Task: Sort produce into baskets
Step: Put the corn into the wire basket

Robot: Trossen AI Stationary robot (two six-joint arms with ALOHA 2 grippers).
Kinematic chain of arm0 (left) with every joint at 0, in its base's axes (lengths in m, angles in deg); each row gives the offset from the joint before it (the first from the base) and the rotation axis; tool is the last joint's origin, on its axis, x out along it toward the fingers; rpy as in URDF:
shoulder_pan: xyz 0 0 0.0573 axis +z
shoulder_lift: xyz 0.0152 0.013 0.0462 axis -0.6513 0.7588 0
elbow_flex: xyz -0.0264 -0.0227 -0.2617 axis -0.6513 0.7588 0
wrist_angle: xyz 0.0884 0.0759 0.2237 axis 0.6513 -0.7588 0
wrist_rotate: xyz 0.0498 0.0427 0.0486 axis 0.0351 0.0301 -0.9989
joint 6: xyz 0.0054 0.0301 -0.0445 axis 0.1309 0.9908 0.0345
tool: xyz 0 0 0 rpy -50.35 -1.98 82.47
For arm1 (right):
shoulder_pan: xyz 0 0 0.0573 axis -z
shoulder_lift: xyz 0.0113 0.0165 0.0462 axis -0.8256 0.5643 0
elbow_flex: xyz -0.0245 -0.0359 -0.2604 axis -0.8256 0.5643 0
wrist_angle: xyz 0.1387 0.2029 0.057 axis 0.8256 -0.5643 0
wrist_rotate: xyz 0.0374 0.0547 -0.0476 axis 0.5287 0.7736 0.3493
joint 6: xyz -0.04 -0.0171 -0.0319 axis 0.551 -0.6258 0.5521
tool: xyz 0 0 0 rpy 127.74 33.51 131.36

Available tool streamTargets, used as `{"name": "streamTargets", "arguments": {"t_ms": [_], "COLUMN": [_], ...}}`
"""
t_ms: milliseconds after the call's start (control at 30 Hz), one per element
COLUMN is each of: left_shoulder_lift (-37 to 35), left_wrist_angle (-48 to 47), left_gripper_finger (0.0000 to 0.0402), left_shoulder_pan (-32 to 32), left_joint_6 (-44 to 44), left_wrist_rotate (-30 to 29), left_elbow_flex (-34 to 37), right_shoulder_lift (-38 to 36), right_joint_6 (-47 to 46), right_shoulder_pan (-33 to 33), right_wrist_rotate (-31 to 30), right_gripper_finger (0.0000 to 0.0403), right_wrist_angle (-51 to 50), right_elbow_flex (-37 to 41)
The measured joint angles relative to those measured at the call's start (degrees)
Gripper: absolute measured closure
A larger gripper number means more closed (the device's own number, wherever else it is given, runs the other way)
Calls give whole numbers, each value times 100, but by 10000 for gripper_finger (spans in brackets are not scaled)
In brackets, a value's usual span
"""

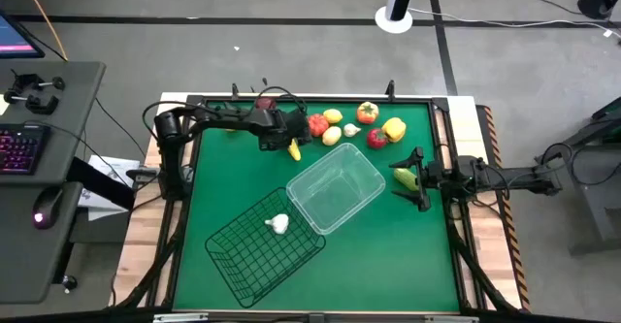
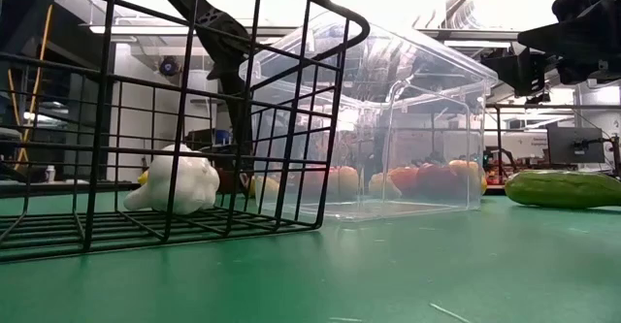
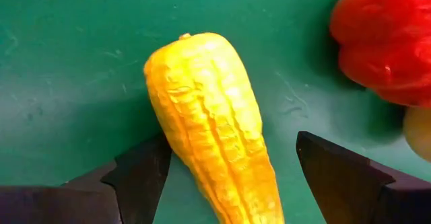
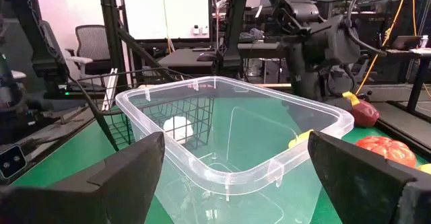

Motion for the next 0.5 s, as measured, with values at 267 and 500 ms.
{"name": "streamTargets", "arguments": {"t_ms": [267, 500], "left_shoulder_lift": [-13, -266], "left_wrist_angle": [35, -15], "left_gripper_finger": [205, 321], "left_shoulder_pan": [-8, -75], "left_joint_6": [-117, 668], "left_wrist_rotate": [-186, 10], "left_elbow_flex": [4, 13], "right_shoulder_lift": [0, 0], "right_joint_6": [0, -1], "right_shoulder_pan": [0, 1], "right_wrist_rotate": [0, 0], "right_gripper_finger": [43, 43], "right_wrist_angle": [0, 0], "right_elbow_flex": [0, -1]}}
